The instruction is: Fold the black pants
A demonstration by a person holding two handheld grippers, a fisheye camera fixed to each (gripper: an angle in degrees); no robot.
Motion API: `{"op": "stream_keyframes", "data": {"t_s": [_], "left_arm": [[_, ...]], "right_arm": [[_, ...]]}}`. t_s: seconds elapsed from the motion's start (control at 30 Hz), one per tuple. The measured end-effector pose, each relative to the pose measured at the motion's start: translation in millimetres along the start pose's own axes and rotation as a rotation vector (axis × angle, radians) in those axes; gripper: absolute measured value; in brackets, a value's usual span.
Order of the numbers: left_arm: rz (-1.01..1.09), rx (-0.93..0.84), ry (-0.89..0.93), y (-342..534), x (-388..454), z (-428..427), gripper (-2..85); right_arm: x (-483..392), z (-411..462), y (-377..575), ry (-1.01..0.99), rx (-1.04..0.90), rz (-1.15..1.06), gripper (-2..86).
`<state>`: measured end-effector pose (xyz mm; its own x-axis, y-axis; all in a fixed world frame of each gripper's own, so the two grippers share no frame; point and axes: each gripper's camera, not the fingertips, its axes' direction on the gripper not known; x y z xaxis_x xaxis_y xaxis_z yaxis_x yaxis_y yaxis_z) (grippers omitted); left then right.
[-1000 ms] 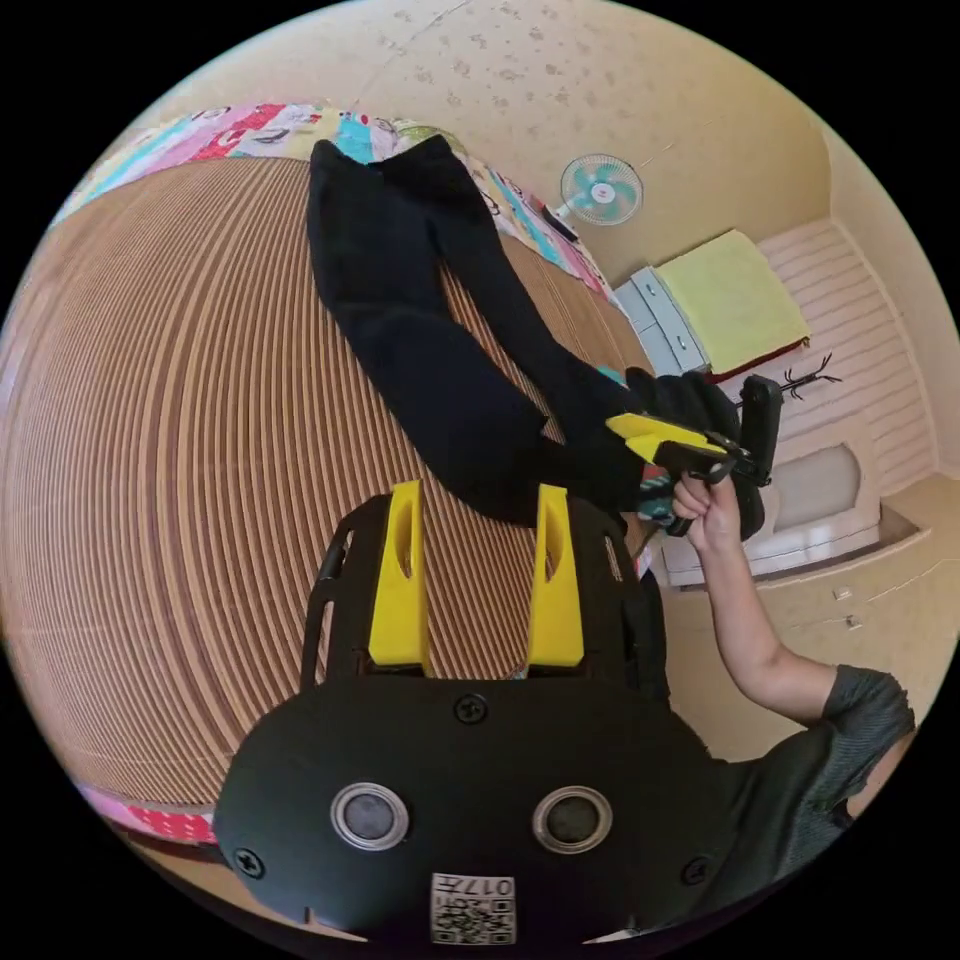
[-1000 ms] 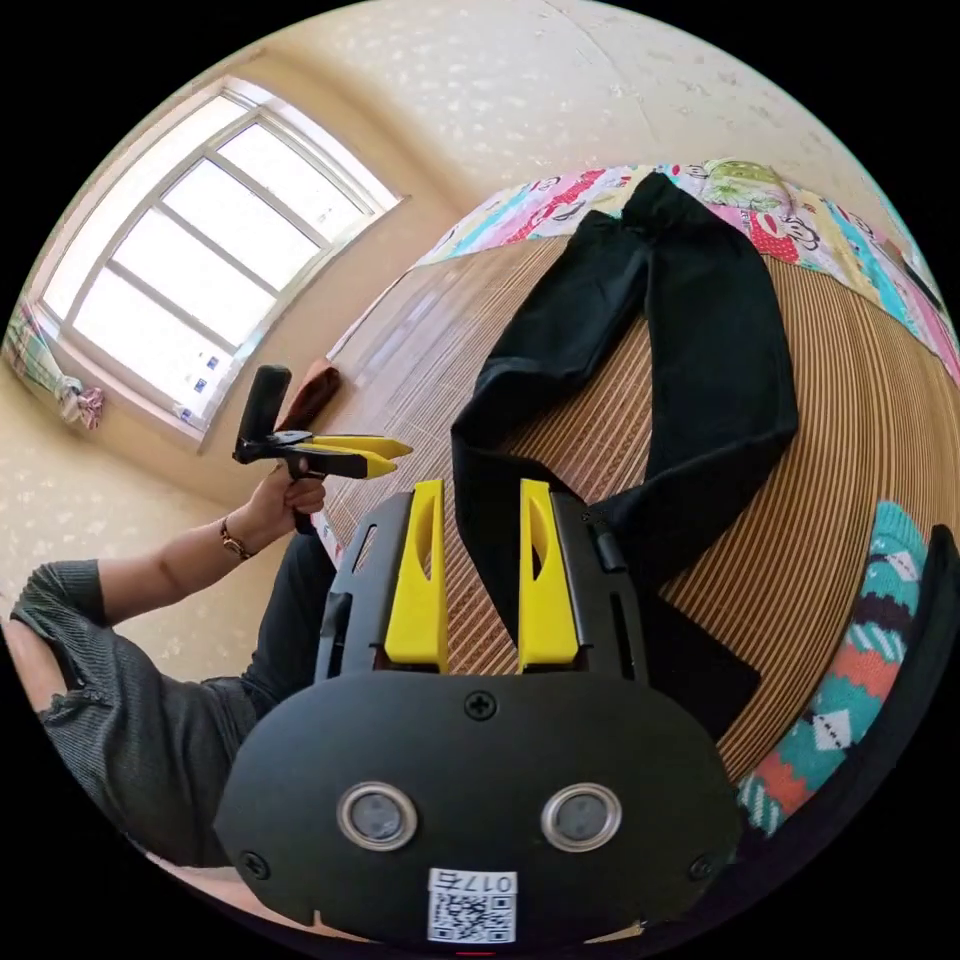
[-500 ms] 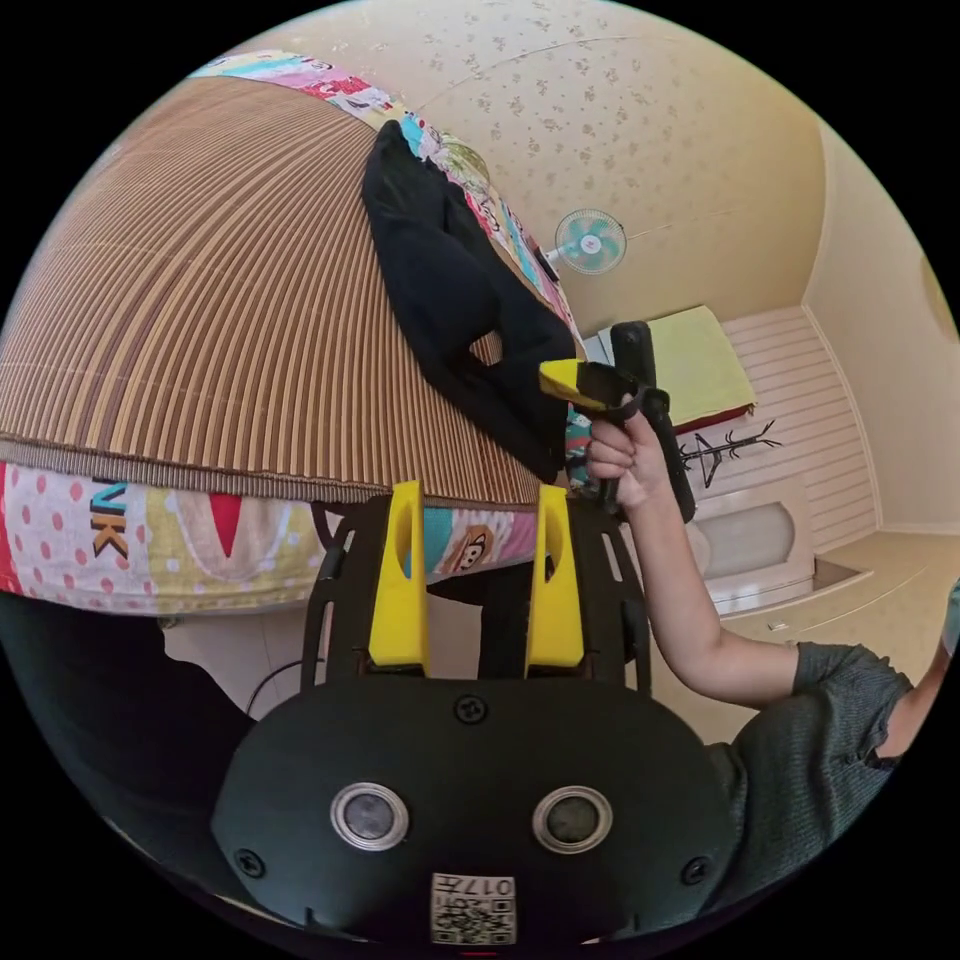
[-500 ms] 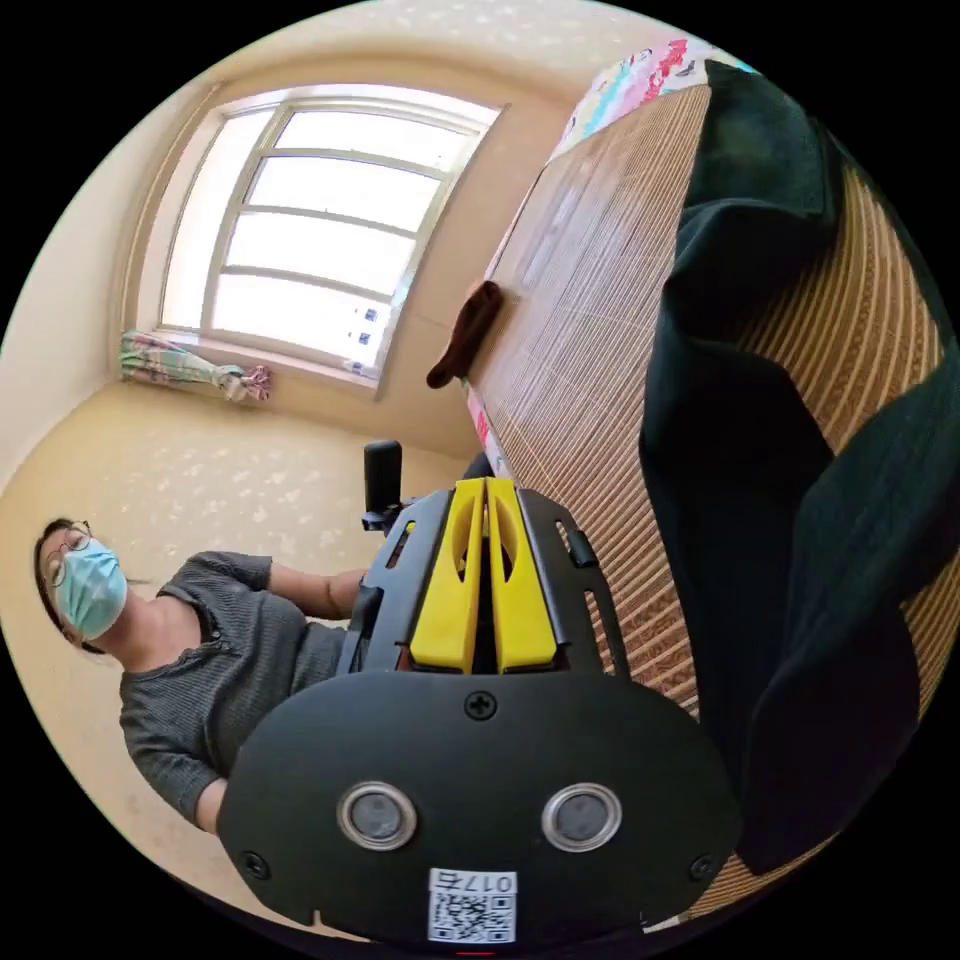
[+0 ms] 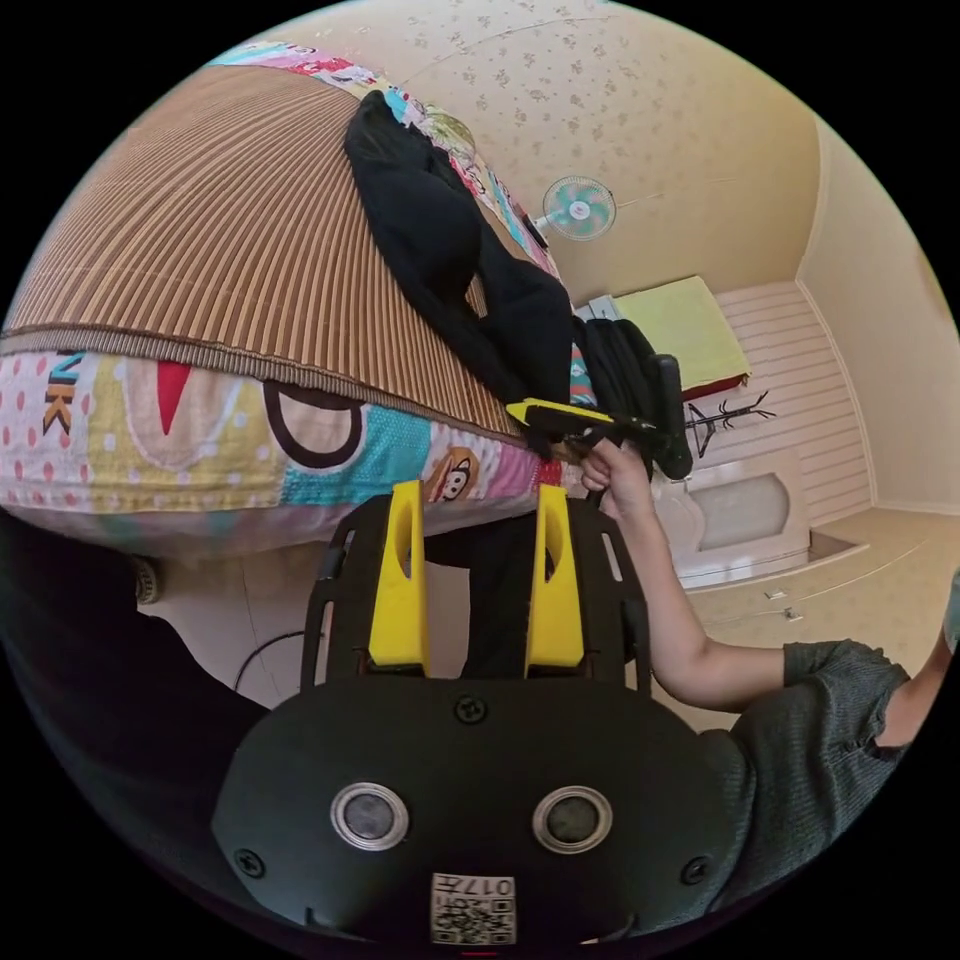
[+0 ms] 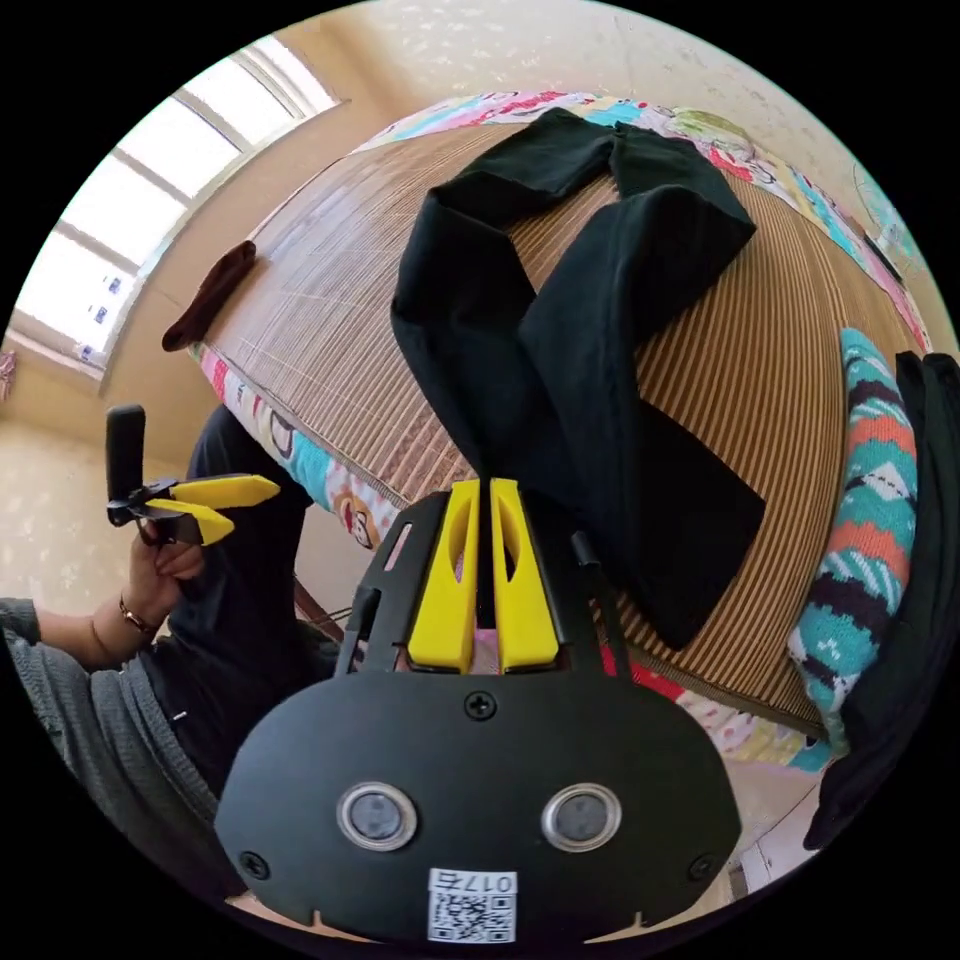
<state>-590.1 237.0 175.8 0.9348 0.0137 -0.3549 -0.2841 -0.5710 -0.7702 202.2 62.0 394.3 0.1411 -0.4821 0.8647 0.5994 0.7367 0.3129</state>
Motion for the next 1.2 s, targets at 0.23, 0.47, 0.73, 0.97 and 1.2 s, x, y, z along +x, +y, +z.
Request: {"op": "stream_keyframes", "data": {"t_s": [0.23, 0.47, 0.73, 0.97, 1.2], "left_arm": [[-0.016, 0.183, -0.026, 25, -18, -56, 16.6], [-0.043, 0.084, -0.059, 19, -41, -56, 16.9], [-0.038, 0.03, -0.029, 26, -53, -31, 16.7], [-0.048, 0.016, -0.04, 59, -68, -35, 16.7], [-0.084, 0.015, -0.04, 80, -98, -46, 16.6]], "right_arm": [[-49, 56, 46, -0.333, -0.09, -0.14, 2.7], [-20, 6, 89, -0.106, 0.192, 0.05, 4.9], [8, -15, 80, 0.634, 0.192, 0.046, 10.5], [2, -75, 145, -0.338, 0.579, -0.056, 2.2], [51, -35, 230, 0.046, 0.323, 0.457, 1.8]]}}
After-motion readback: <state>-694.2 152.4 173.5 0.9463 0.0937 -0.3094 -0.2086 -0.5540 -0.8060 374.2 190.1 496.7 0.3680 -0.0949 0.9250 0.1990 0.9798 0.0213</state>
